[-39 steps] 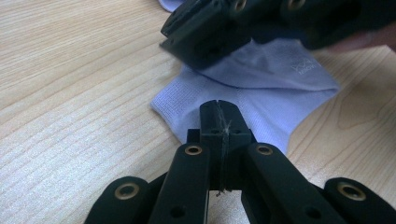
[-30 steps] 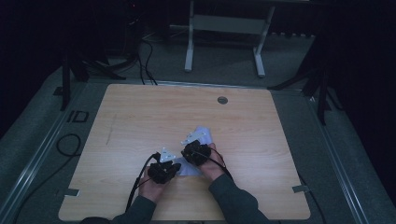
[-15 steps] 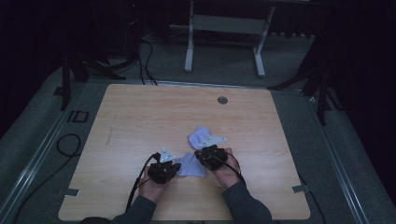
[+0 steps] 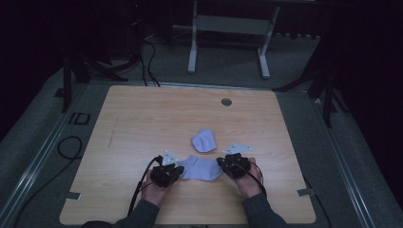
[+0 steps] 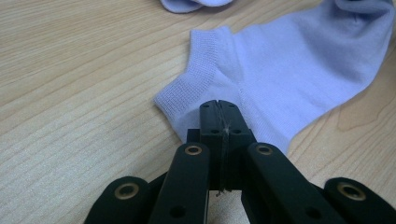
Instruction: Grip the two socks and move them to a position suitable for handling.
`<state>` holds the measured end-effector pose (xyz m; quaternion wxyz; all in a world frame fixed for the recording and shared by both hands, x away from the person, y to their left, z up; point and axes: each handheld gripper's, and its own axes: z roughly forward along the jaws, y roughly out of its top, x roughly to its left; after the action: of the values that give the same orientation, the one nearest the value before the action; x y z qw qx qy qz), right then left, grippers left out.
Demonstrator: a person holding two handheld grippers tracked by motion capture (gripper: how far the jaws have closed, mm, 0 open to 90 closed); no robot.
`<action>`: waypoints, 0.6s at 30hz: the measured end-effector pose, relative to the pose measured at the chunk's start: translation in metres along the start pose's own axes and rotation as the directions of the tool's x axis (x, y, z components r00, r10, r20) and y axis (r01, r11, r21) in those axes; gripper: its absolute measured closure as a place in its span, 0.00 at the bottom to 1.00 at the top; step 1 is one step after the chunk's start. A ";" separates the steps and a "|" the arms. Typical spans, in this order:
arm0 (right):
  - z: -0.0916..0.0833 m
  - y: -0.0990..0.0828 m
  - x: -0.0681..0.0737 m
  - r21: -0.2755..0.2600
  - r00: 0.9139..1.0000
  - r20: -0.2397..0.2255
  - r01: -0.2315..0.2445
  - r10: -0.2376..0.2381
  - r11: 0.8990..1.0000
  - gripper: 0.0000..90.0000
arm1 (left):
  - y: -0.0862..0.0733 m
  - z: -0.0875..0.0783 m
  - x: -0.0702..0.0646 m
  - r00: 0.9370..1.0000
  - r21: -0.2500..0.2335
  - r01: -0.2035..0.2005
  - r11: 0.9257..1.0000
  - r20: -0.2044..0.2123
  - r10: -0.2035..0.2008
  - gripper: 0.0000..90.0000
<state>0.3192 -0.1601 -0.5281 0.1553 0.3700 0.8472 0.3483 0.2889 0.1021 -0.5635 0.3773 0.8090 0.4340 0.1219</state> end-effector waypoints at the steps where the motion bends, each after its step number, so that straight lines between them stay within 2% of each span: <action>1: -0.001 -0.003 -0.002 0.005 1.000 0.004 -0.010 0.010 1.000 0.98 | 0.000 0.000 0.000 1.000 0.001 -0.001 1.000 0.000 0.001 1.00; 8: -0.002 -0.022 -0.009 0.033 0.999 0.011 -0.053 0.052 0.998 0.98 | -0.001 -0.001 0.001 1.000 0.000 0.011 1.000 0.007 -0.011 1.00; 18: 0.003 -0.026 -0.013 0.040 0.996 0.074 -0.043 0.040 0.998 0.98 | -0.001 -0.003 0.002 1.000 0.009 0.018 1.000 0.010 -0.018 1.00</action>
<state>0.3161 -0.1811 -0.5490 0.1711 0.4032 0.8401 0.3200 0.2879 0.1059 -0.5628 0.3772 0.8072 0.4399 0.1124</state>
